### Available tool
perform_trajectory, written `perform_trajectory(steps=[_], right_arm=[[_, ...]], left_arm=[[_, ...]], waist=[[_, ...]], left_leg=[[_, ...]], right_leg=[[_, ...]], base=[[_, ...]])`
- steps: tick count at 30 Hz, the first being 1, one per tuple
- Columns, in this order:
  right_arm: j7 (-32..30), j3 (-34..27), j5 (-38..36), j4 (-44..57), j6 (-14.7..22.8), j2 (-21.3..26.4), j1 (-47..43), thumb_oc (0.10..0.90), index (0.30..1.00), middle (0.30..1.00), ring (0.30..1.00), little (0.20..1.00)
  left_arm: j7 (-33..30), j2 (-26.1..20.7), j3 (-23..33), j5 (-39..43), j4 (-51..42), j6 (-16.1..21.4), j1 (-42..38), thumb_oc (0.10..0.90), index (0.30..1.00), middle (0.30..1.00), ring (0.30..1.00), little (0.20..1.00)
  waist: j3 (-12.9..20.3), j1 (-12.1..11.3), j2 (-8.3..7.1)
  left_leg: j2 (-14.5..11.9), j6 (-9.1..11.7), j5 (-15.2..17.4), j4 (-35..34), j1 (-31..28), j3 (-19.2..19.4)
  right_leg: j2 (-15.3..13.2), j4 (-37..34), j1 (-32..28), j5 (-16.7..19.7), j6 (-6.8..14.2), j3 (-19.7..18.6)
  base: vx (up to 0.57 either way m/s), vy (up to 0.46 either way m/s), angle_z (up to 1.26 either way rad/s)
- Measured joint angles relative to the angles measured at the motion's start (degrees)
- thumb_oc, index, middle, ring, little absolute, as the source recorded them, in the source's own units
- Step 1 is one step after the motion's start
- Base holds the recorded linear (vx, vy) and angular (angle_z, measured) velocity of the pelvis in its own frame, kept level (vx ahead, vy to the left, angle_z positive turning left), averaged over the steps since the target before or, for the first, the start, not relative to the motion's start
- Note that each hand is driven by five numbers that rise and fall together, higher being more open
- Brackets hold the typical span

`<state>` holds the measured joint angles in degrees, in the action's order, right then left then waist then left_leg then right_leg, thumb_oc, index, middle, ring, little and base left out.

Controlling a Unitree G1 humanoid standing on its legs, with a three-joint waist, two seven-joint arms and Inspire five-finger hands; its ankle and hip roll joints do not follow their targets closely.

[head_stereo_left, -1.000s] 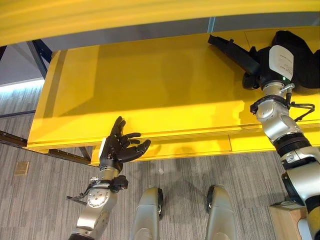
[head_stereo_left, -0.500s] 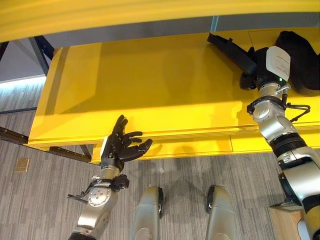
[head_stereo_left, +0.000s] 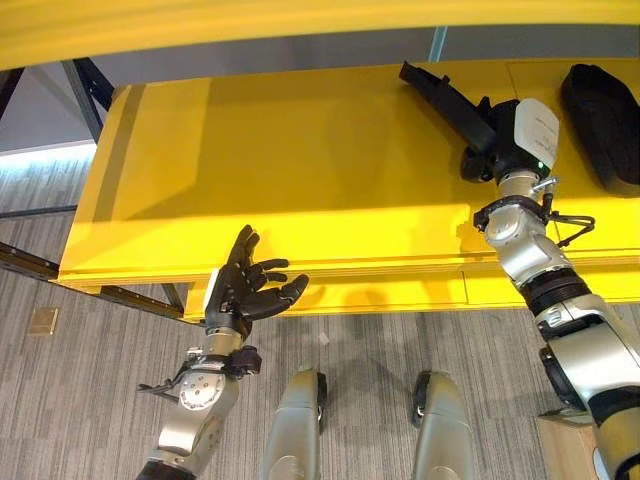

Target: Move parts from the plastic box to the shelf.

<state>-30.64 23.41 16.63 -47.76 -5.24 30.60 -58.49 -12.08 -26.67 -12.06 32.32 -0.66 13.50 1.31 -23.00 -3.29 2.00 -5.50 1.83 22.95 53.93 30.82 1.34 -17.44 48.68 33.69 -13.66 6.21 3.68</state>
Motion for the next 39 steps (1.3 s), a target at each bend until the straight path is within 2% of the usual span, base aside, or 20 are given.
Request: perform_trajectory(steps=[5,6,7,8,9,11,14,20,24,36,39], right_arm=[[-0.3,-0.2,-1.4,-0.2,0.1,-1.0,0.0,0.4,0.3,0.3,0.3,0.3],[-0.4,-0.5,-1.9,-0.3,0.1,-1.1,0.0,0.498,0.437,0.437,0.437,0.437],[-0.4,-1.1,-2.4,-0.4,0.1,-1.4,0.0,0.551,0.511,0.511,0.511,0.511],[-0.3,-1.6,-2.9,-0.4,0.1,-1.8,0.0,0.837,0.912,0.912,0.912,0.912],[-0.3,-1.7,-3.5,-0.5,0.1,-2.0,0.0,0.9,1.0,1.0,1.0,1.0],[-0.5,-1.7,-3.9,-0.9,0.1,-2.4,0.0,0.9,1.0,1.0,1.0,1.0],[0.4,-1.8,-5.7,-4.2,-0.1,-5.5,0.2,0.9,1.0,1.0,1.0,1.0],[0.0,-3.1,-7.8,-1.4,0.2,-6.6,2.0,0.9,1.0,1.0,1.0,1.0],[0.1,-4.8,-9.3,9.4,0.7,-8.1,8.2,0.9,1.0,1.0,1.0,1.0],[0.6,-6.8,-9.6,24.5,1.2,-8.4,18.5,0.9,1.0,1.0,1.0,1.0],[0.7,-8.3,-8.8,27.2,1.3,-9.8,20.2,0.9,1.0,1.0,1.0,1.0]], left_arm=[[-0.2,0.0,0.0,0.0,0.0,0.0,0.0,0.9,1.0,1.0,1.0,1.0],[-0.2,0.0,0.0,0.0,0.0,0.0,0.0,0.9,1.0,1.0,1.0,1.0],[-0.2,0.0,0.0,0.0,0.0,0.0,0.0,0.9,1.0,1.0,1.0,1.0],[-0.2,0.0,0.0,0.0,0.0,0.0,0.0,0.9,1.0,1.0,1.0,1.0],[-0.2,0.0,0.0,0.0,0.0,0.0,0.0,0.9,1.0,1.0,1.0,1.0],[-0.2,0.0,0.0,0.0,0.0,-0.1,-0.1,0.9,1.0,1.0,1.0,1.0],[-1.1,0.0,0.0,-0.1,0.0,-0.3,-0.2,0.9,1.0,1.0,1.0,1.0],[-1.5,0.0,0.0,-1.5,0.0,-0.6,-0.4,0.9,1.0,1.0,1.0,1.0],[-2.6,0.0,0.7,-1.8,-0.4,-0.7,0.2,0.9,1.0,1.0,1.0,1.0],[-2.8,0.1,1.6,-4.1,-1.3,-1.0,0.9,0.9,1.0,1.0,1.0,1.0],[-3.2,0.6,1.8,-4.5,-1.6,-1.0,1.1,0.9,1.0,1.0,1.0,1.0]], waist=[[0.0,0.3,0.0],[0.0,0.2,0.0],[0.0,0.2,0.0],[0.0,0.2,0.0],[0.0,0.2,0.0],[0.0,0.2,0.0],[0.0,0.4,-0.01],[0.0,0.5,-0.12],[-0.1,1.5,-0.22],[-0.3,1.5,-0.61],[-0.3,1.5,-0.64]], left_leg=[[-0.1,0.0,0.0,0.1,0.0,0.1],[-0.1,-0.1,0.0,0.2,0.0,0.1],[-0.1,-0.1,0.1,0.2,0.0,0.1],[-0.1,-0.1,0.1,0.2,0.0,0.1],[-0.1,-0.1,0.1,0.3,0.0,0.1],[-0.2,-0.2,0.1,0.4,0.0,0.2],[-0.4,-0.3,0.2,0.6,0.0,0.2],[-0.5,-0.3,0.2,0.6,0.2,0.2],[-0.6,-0.3,0.2,0.4,0.2,0.3],[-0.8,-0.2,-0.2,-0.8,0.3,0.2],[-0.8,0.0,-0.6,-1.4,0.2,0.1]], right_leg=[[0.1,-0.1,0.0,0.1,-0.1,-0.1],[0.1,-0.1,0.0,0.1,0.0,-0.1],[0.1,-0.1,0.0,0.1,0.0,-0.1],[0.2,-0.1,0.0,0.1,0.0,-0.1],[0.2,-0.2,0.0,0.2,0.0,-0.2],[0.2,-0.2,0.0,0.2,0.0,-0.2],[0.5,-0.3,-0.1,0.5,-0.1,-0.2],[0.7,-0.8,-0.1,0.8,-0.2,-0.3],[0.8,-1.0,-0.1,0.9,-0.2,-0.3],[1.0,-1.7,0.0,0.9,-0.2,0.0],[1.0,-2.1,-0.1,1.0,-0.3,0.2]], base=[[0.0,0.0,0.0],[0.0,0.0,0.0],[0.0,0.0,0.0],[0.0,0.0,0.0],[0.0,0.0,0.0],[0.0,0.0,0.0],[0.0,-0.001,-0.03],[0.0,0.0,0.0],[0.0,0.0,0.0],[0.0,0.0,0.0],[0.0,0.0,0.0]])
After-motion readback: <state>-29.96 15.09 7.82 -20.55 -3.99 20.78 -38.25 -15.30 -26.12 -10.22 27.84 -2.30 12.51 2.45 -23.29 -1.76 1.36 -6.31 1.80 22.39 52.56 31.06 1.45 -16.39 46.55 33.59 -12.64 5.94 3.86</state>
